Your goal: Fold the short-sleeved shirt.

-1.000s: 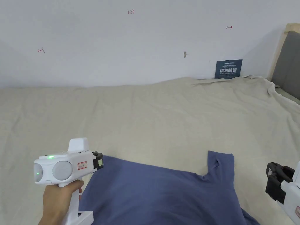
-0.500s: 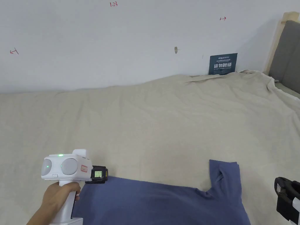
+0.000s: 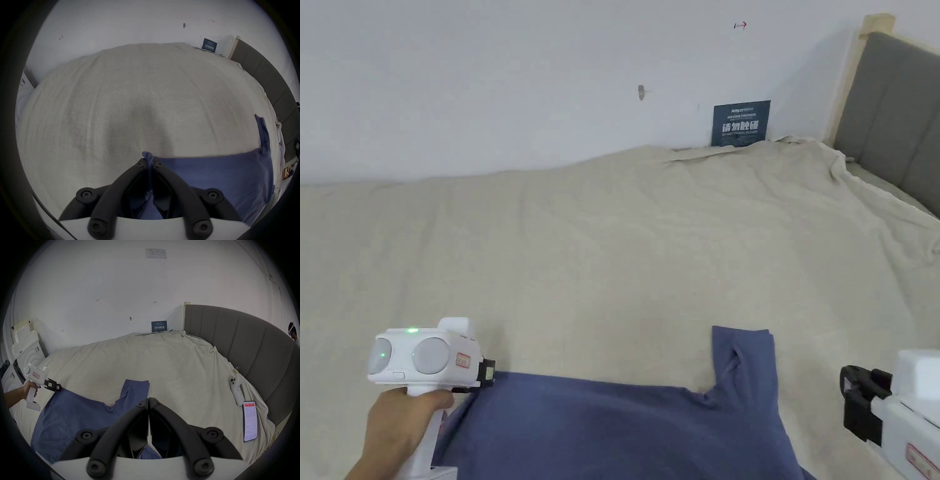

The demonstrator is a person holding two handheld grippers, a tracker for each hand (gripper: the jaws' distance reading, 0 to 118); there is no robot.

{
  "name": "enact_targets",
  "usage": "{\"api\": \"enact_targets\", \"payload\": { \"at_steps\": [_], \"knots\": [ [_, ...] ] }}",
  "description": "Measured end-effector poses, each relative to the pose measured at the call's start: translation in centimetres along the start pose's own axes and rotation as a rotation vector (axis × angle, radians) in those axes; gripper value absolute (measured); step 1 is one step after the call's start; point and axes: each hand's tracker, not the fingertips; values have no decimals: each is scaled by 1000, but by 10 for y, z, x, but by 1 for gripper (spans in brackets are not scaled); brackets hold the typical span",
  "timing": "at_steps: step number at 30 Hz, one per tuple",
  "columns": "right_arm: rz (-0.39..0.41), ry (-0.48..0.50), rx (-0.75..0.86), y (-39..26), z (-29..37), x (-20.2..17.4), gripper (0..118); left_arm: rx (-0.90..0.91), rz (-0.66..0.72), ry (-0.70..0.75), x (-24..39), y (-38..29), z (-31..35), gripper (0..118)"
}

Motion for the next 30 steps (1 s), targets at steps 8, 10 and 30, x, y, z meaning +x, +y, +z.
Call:
{"api": "enact_targets", "payload": {
  "at_steps": [8, 10, 30],
  "knots": [
    [17, 31, -181, 3, -81, 7, 80, 142, 5, -75, -1, -16, 79, 2],
    [7, 37, -247, 0, -99, 4, 102, 150, 2, -77, -2, -20, 93, 2],
    [49, 79, -313, -6, -104, -37, 2, 163, 9, -54, -7, -44, 116, 2]
  ]
}}
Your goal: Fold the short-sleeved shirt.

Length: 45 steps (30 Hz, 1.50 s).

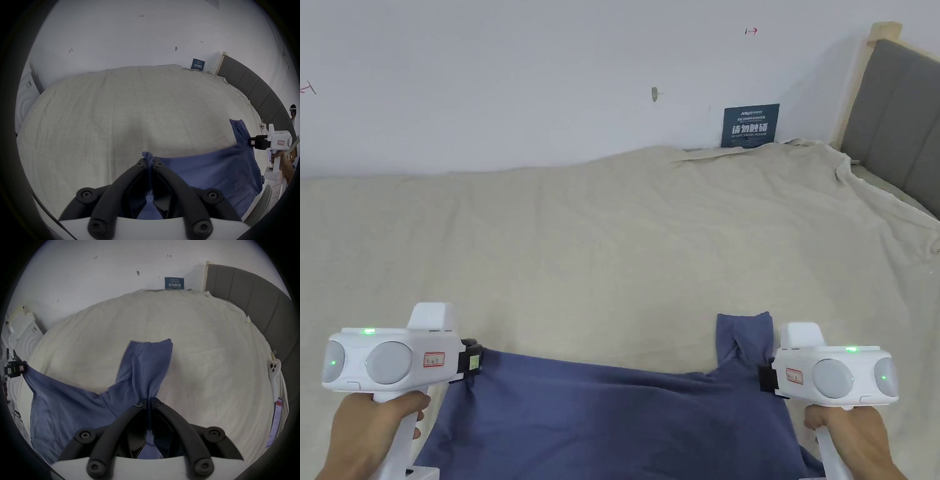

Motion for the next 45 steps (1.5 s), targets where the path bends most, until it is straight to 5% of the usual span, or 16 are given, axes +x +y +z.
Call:
{"api": "enact_targets", "payload": {
  "at_steps": [22, 45],
  "knots": [
    [33, 162, 524, 97, 205, -12, 2, 379, 27, 87, -6, 65, 182, 2],
    [148, 99, 907, 276, 311, -41, 2, 704, -62, 211, -3, 237, 304, 2]
  ]
}}
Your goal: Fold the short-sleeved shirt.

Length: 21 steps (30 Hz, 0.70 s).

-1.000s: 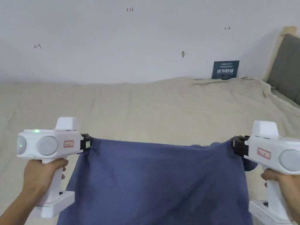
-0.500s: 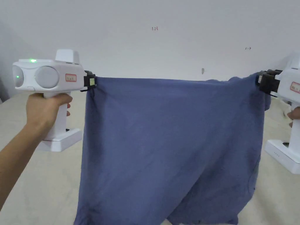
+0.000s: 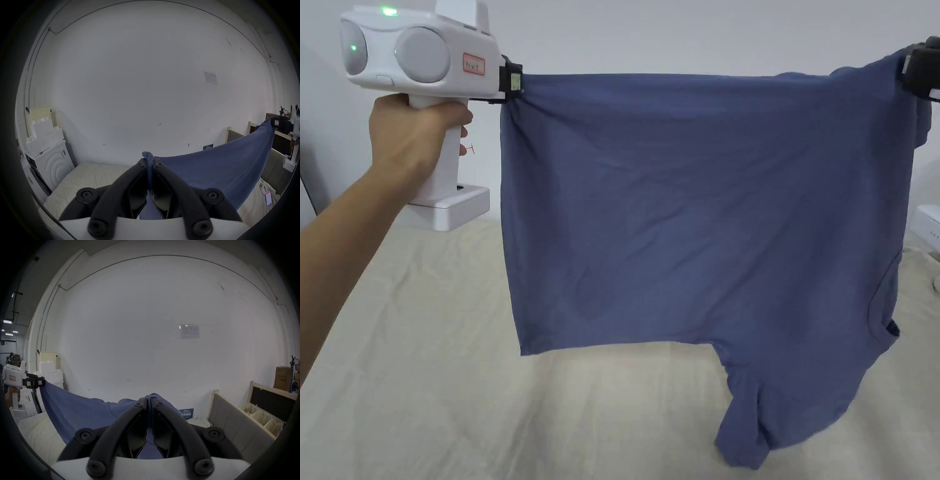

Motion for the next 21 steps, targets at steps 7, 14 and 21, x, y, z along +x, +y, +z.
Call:
{"api": "enact_targets", "payload": {
  "at_steps": [7, 14, 21],
  "knots": [
    [27, 19, 8, -20, -7, 2, 2, -7, -22, -4, 6, -13, -18, 2],
    [18, 33, -136, -98, -9, 8, 2, -151, -54, -29, 16, -92, -37, 2],
    [-10, 50, -280, -181, 24, 0, 2, -301, -51, -52, 25, -190, -25, 2]
  ]
}}
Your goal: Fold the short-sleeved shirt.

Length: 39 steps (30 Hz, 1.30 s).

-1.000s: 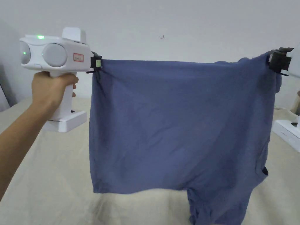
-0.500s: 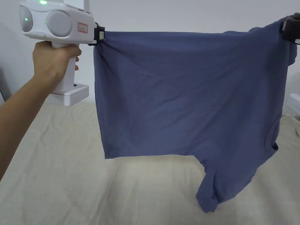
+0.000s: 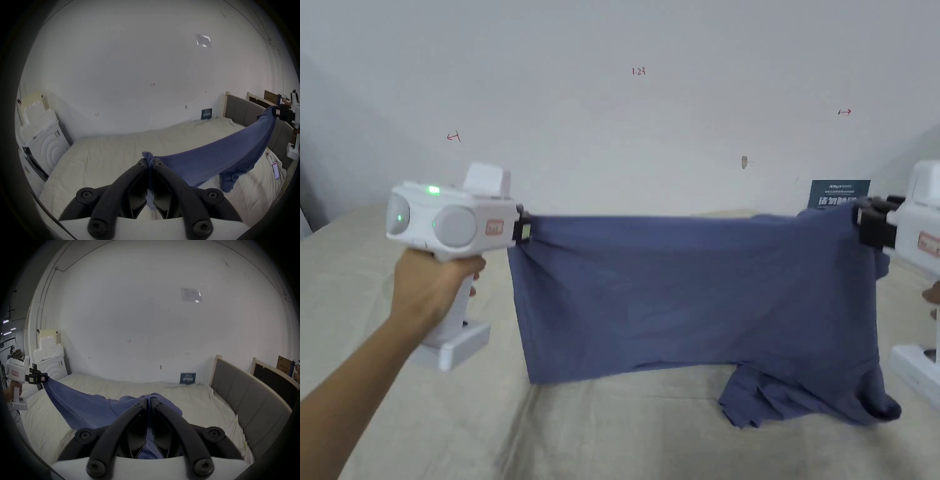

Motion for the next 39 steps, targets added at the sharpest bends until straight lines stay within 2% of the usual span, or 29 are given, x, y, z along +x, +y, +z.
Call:
{"api": "enact_targets", "payload": {
  "at_steps": [9, 17, 20, 27, 39],
  "knots": [
    [-73, 32, -158, -122, 63, -21, 2, -152, 64, -60, 5, -151, 24, 2],
    [-123, 43, -302, -220, 145, -46, 2, -305, 125, -88, 19, -279, 79, 2],
    [-160, 46, -350, -252, 169, -45, 2, -348, 151, -84, 22, -314, 98, 2],
    [-216, 35, -445, -304, 216, -45, 2, -404, 175, -81, 22, -359, 135, 2],
    [-217, 11, -540, -347, 233, -58, 2, -452, 137, -61, 28, -392, 150, 2]
  ]
}}
